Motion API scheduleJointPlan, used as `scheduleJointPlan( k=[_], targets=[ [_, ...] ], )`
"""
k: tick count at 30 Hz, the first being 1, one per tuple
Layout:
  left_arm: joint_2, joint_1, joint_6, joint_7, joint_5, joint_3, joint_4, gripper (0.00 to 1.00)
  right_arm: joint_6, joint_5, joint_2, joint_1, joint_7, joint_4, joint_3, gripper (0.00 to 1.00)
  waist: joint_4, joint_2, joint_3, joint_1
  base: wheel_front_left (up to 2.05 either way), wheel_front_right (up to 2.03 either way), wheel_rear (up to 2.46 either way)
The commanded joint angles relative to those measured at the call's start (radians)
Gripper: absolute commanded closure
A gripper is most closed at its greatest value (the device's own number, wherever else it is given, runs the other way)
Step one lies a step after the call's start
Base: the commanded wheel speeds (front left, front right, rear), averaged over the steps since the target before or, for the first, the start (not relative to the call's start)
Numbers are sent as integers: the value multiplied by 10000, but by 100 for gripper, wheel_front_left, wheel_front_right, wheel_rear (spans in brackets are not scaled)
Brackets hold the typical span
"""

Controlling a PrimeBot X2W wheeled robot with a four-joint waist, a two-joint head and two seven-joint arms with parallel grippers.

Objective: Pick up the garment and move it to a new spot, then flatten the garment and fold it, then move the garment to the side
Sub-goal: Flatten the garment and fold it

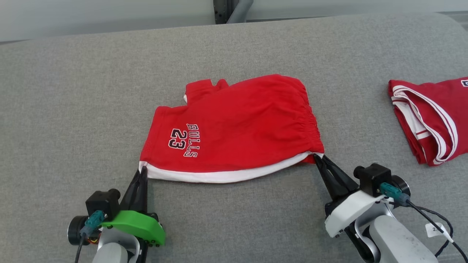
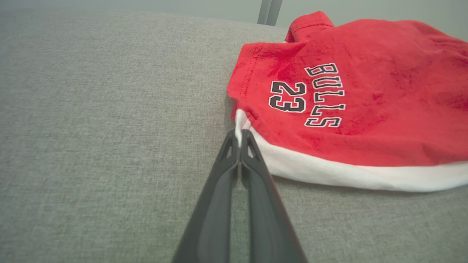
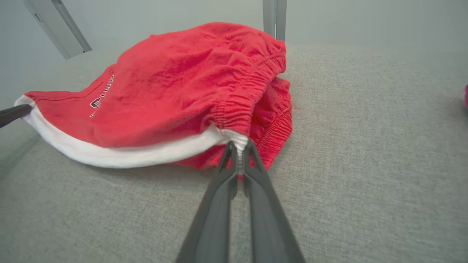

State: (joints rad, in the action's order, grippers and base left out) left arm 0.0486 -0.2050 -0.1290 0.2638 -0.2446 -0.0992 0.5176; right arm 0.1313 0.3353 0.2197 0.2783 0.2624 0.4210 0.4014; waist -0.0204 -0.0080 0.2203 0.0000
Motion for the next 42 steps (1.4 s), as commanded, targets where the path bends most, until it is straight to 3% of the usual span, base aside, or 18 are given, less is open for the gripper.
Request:
scheduleJointPlan(
  k=[1, 5, 9, 15, 20, 22, 27, 32, 38, 42],
  targets=[
    [40, 53, -28, 2, 69, 76, -227, 100, -12, 121, 60, -161, 32, -240, -83, 100, -50, 80, -361, 0, 0, 0, 0],
    [82, 123, -27, 2, 198, 302, -1214, 100, -12, 465, 145, -261, 33, -1188, -303, 100, -69, 80, -1112, 0, 0, 0, 0],
    [500, -224, -27, 2, 358, 445, -2446, 100, -12, 913, 431, 79, 32, -2327, -484, 100, -28, 80, -1907, 0, 0, 0, 0],
    [1935, -1360, -27, 1, 368, 15, -4185, 100, -14, 1791, 1236, 1021, -51, -3845, -723, 100, 161, 80, -2407, 0, 0, 0, 0],
    [3029, -2668, -14, -782, -220, -378, -5031, 100, -14, 2971, 1688, 1725, -1261, -4534, -856, 100, 361, 80, -2034, 0, 0, 0, 0],
    [3198, -3258, -6, -1149, -560, -469, -5147, 100, -14, 3306, 1807, 2167, -1758, -4587, -961, 100, 457, 80, -1508, 0, 0, 0, 0],
    [3488, -4653, -6, -1729, -707, -952, -4340, 100, -14, 3517, 1867, 3455, -2626, -4009, -921, 100, 646, 80, -195, 0, 0, 0, 0],
    [3366, -7302, -5, -1640, -591, -1418, -2389, 100, -18, 2754, 1814, 6376, -2956, -2151, -659, 100, 638, 80, 1491, 0, 0, 0, 0],
    [3246, -10569, 15, -541, 137, -1771, -314, 100, -18, 763, 1563, 9883, -1556, 176, -1084, 100, 638, 80, 2452, 0, 0, 0, 0],
    [2974, -11469, 106, -73, 193, -1619, 492, 100, -26, -197, 1251, 10960, -481, 1434, -1432, 100, 709, 80, 2523, 0, 0, 0, 0]
  ],
)
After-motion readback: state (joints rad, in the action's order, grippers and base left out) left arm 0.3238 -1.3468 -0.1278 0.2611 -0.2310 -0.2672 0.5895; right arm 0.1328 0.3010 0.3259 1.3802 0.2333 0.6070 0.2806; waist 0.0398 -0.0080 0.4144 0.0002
